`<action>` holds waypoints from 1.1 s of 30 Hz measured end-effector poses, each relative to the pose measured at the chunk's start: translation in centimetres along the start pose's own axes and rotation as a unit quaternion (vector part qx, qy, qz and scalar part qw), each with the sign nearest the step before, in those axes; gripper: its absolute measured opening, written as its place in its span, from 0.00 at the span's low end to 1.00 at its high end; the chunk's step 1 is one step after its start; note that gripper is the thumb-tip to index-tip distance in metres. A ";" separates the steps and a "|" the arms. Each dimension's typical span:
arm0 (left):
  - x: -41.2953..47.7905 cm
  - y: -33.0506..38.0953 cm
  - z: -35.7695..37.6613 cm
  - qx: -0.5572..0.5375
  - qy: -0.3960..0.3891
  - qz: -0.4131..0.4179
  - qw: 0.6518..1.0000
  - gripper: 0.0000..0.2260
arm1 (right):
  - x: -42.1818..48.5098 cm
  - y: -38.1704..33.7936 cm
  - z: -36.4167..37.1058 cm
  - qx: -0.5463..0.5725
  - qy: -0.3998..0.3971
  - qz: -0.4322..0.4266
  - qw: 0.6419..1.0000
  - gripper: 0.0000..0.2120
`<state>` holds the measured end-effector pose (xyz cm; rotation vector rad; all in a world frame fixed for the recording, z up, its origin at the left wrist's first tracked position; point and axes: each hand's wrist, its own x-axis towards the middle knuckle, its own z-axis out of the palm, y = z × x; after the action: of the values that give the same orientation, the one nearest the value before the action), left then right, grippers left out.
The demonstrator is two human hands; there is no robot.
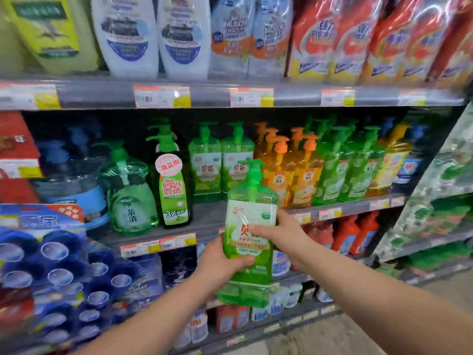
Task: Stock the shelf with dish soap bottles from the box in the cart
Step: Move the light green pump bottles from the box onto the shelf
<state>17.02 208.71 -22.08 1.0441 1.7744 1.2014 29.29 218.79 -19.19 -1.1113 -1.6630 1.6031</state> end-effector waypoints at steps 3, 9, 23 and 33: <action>2.4 0.3 -1.2 0.008 0.038 0.006 0.999 0.16 | 2.9 -1.2 1.2 -0.028 -0.015 -0.038 0.999 0.23; 8.6 0.5 -3.1 0.036 0.100 0.028 0.994 0.26 | 8.4 -3.4 2.4 -0.059 -0.027 -0.082 0.995 0.27; 16.7 1.4 -5.2 0.059 0.177 0.021 0.982 0.21 | 17.3 -4.0 3.4 -0.131 -0.042 -0.137 0.981 0.26; 13.7 6.4 -5.3 0.255 0.277 0.183 0.908 0.35 | 19.5 -2.7 3.0 -0.203 -0.105 -0.133 0.964 0.32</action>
<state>8.29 220.78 -16.24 1.4912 2.5077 1.3883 16.67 234.18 -19.69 -0.8733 -2.2498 1.2757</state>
